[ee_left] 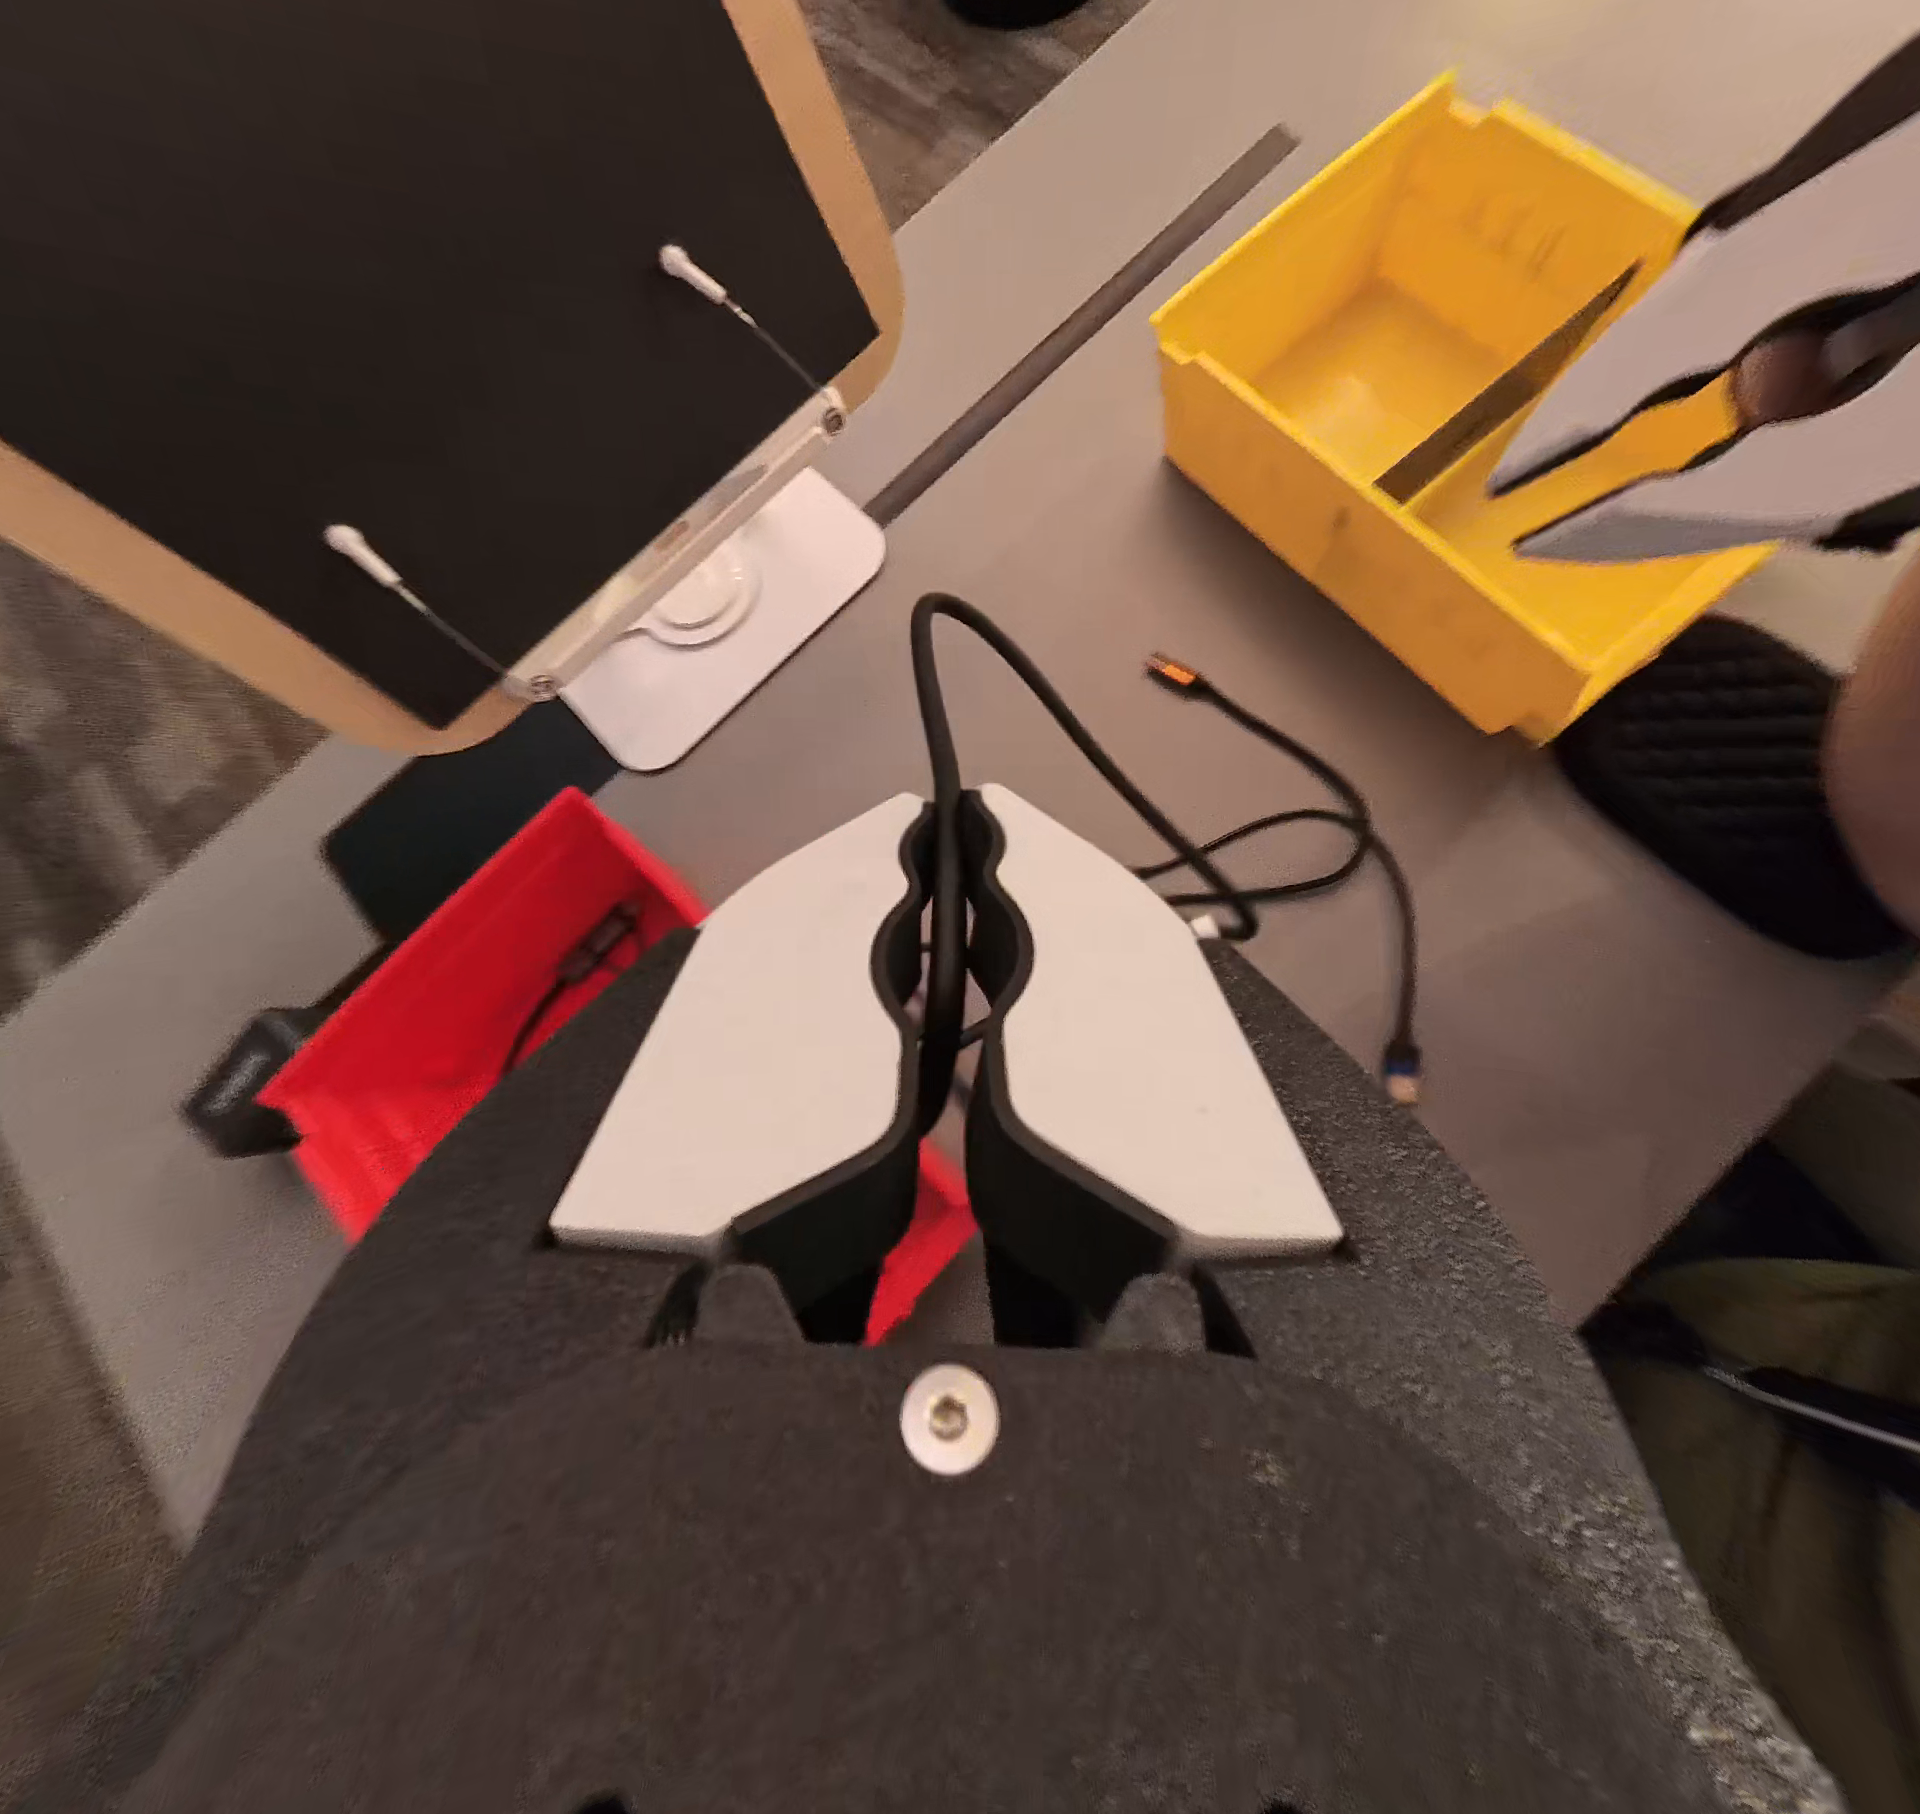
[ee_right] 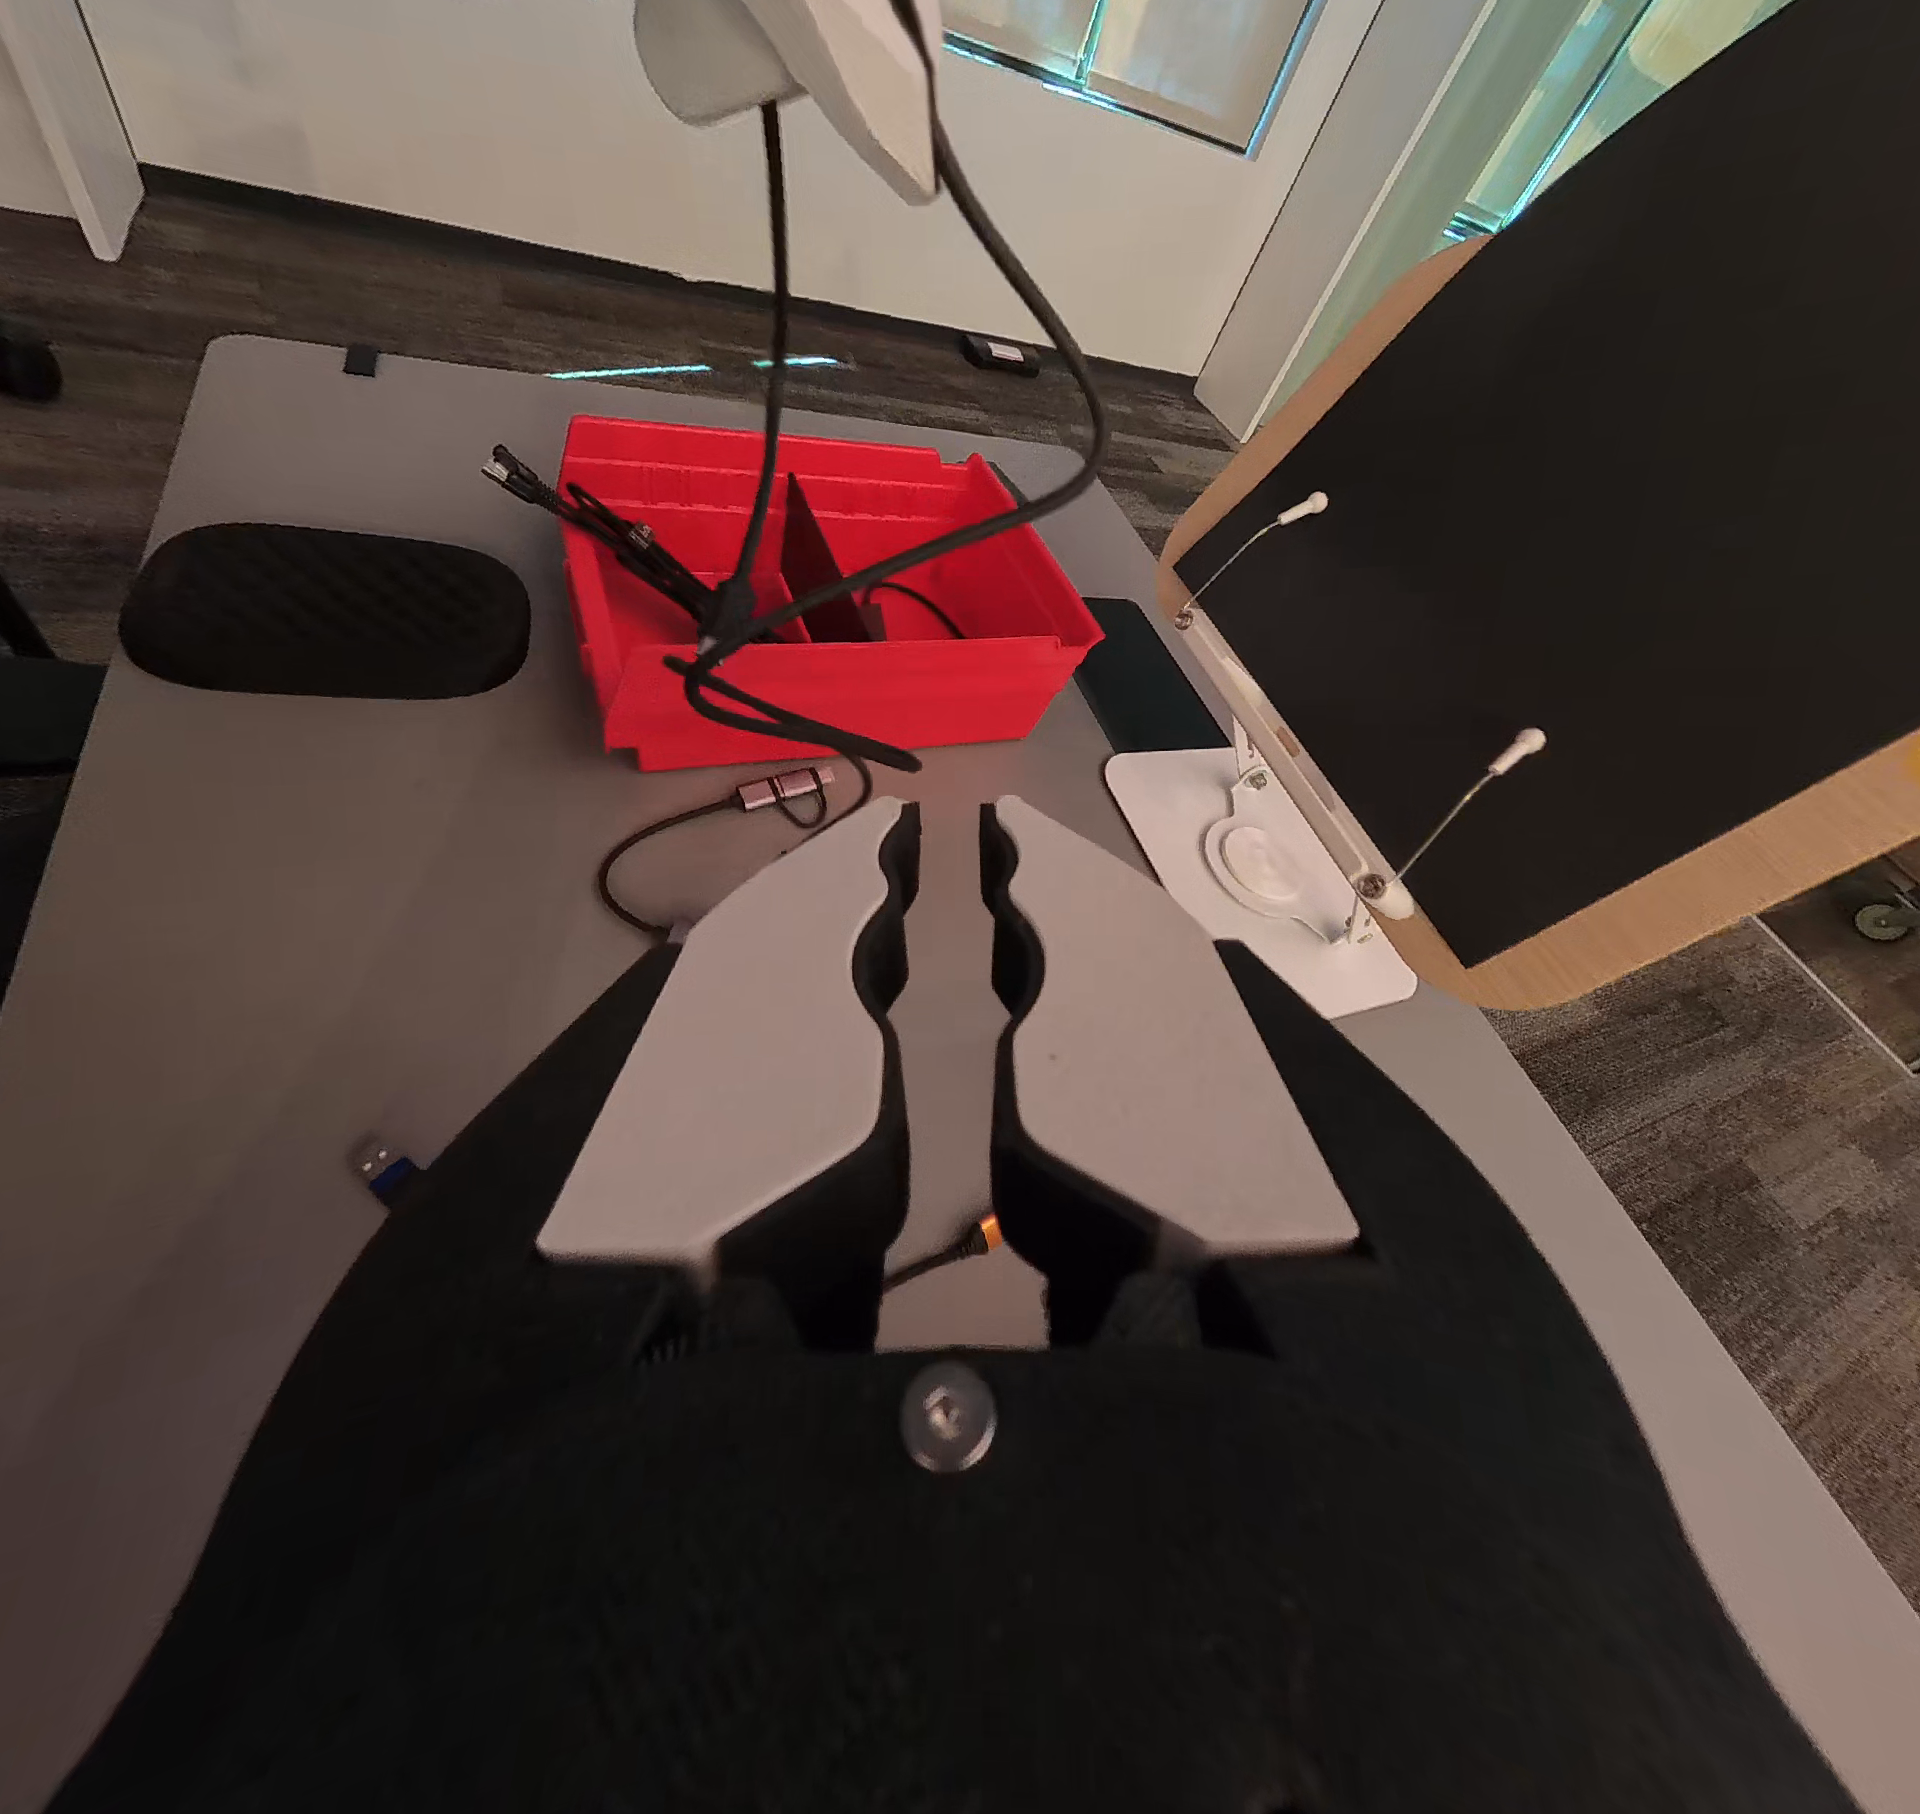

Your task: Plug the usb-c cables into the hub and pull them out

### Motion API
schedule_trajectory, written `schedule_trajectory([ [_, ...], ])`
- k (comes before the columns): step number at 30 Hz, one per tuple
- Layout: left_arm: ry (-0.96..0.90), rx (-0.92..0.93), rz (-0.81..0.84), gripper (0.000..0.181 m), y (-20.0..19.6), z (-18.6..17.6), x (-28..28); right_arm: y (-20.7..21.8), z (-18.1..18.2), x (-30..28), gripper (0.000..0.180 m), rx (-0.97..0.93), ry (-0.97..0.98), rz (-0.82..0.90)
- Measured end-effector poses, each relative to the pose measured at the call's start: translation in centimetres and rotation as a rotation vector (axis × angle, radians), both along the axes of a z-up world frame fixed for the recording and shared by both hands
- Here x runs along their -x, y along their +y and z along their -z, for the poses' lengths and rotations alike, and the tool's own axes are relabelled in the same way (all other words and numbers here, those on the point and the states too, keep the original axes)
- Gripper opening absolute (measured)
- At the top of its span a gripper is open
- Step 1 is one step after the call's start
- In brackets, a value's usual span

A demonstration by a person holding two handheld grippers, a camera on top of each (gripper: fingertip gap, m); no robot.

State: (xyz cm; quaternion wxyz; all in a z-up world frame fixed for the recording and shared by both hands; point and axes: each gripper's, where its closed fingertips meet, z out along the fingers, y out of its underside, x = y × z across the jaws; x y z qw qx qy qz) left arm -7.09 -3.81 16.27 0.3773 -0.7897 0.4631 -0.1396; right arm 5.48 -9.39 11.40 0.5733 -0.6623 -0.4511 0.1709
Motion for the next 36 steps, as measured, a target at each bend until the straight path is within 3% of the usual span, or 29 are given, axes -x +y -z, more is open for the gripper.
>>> schedule_trajectory([
  [8,-0.267,0.256,-0.014,0.003,2.5,0.6,-1.0,0.2,0.2,5.3,0.011,-0.031,0.139,-0.141],
  [14,-0.31,0.224,0.001,0.003,2.9,-1.0,-1.0,-1.5,6.5,10.1,0.008,0.123,-0.019,-0.415],
  [17,-0.317,0.17,-0.014,0.003,3.2,-2.1,-0.8,-4.3,6.6,11.5,0.008,0.104,-0.026,-0.581],
  [19,-0.355,0.158,-0.02,0.003,3.1,-2.9,-0.9,-3.4,5.5,12.6,0.011,0.058,0.057,-0.507],
  [24,-0.438,0.142,-0.001,0.003,2.0,-4.2,-1.8,2.9,5.4,12.6,0.034,0.067,0.282,-0.1],
  [28,-0.533,0.133,0.0,0.002,1.0,-4.8,-2.5,3.8,2.7,10.7,0.034,-0.017,0.561,-0.031],
  [31,-0.549,0.119,-0.012,0.003,1.1,-4.7,-2.6,3.5,2.4,10.7,0.034,0.007,0.578,-0.039],
  [36,-0.565,0.181,0.011,0.003,0.4,-4.4,-3.4,5.6,2.4,7.7,0.035,-0.046,0.624,0.16],
])
